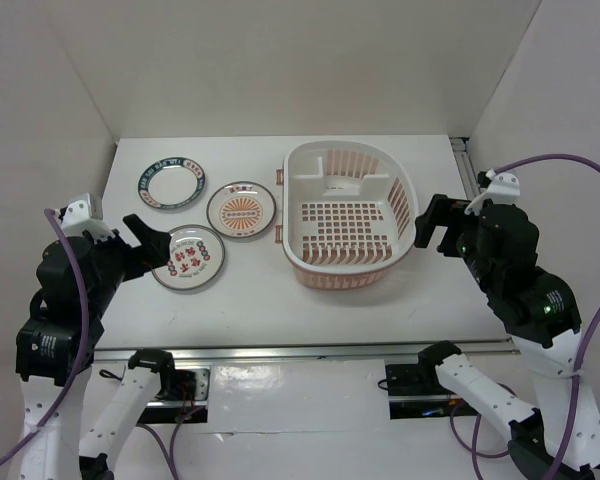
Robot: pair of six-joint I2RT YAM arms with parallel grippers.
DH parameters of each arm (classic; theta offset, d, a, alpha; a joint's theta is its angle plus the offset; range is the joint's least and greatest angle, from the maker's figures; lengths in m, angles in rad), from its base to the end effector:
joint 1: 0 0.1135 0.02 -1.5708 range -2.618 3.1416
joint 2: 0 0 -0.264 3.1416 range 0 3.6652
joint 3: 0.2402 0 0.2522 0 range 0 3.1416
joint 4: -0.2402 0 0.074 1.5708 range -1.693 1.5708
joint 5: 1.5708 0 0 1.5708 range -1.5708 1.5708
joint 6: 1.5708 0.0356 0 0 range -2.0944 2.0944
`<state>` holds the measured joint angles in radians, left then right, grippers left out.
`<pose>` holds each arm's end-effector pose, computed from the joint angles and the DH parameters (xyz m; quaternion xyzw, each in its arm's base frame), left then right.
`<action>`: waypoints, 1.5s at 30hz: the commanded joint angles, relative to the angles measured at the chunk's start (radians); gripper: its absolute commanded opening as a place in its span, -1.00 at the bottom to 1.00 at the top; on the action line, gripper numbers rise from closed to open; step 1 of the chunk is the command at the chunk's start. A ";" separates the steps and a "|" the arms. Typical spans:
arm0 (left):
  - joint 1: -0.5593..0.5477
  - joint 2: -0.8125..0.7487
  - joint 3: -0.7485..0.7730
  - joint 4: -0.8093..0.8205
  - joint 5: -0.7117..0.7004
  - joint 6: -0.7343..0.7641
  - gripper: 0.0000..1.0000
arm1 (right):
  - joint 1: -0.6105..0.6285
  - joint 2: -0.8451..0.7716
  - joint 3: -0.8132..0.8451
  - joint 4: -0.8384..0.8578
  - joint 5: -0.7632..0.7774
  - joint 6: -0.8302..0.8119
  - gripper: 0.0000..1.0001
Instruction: Load the plates into the dish rack
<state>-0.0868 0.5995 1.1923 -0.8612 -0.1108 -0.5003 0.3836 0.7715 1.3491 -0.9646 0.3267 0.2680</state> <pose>0.0772 -0.0028 0.4201 -0.1959 0.7703 -0.1330 0.5921 0.0998 0.0279 0.4409 0.0433 0.8227 0.0483 0.5647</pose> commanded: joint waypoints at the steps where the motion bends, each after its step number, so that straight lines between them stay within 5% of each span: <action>1: -0.004 -0.007 0.003 0.024 -0.015 0.012 1.00 | 0.008 -0.011 0.002 -0.002 0.025 -0.006 1.00; 13: -0.004 -0.017 -0.055 0.077 0.005 0.003 1.00 | 0.008 -0.038 -0.025 0.081 -0.092 -0.026 1.00; 24: -0.004 0.310 -0.160 0.414 0.152 -0.181 1.00 | 0.008 -0.021 -0.090 0.322 -0.412 0.005 1.00; 34: 0.358 0.640 -0.158 0.622 0.250 -0.360 1.00 | -0.023 -0.021 -0.047 0.313 -0.569 -0.053 1.00; 45: 0.479 0.971 -0.177 0.912 0.356 -0.426 0.97 | -0.012 -0.041 -0.080 0.323 -0.630 -0.053 1.00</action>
<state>0.3801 1.4918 0.9886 -0.0700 0.1894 -0.9005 0.3660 0.7361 1.2667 -0.6975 -0.2764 0.2325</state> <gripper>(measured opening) 0.990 0.999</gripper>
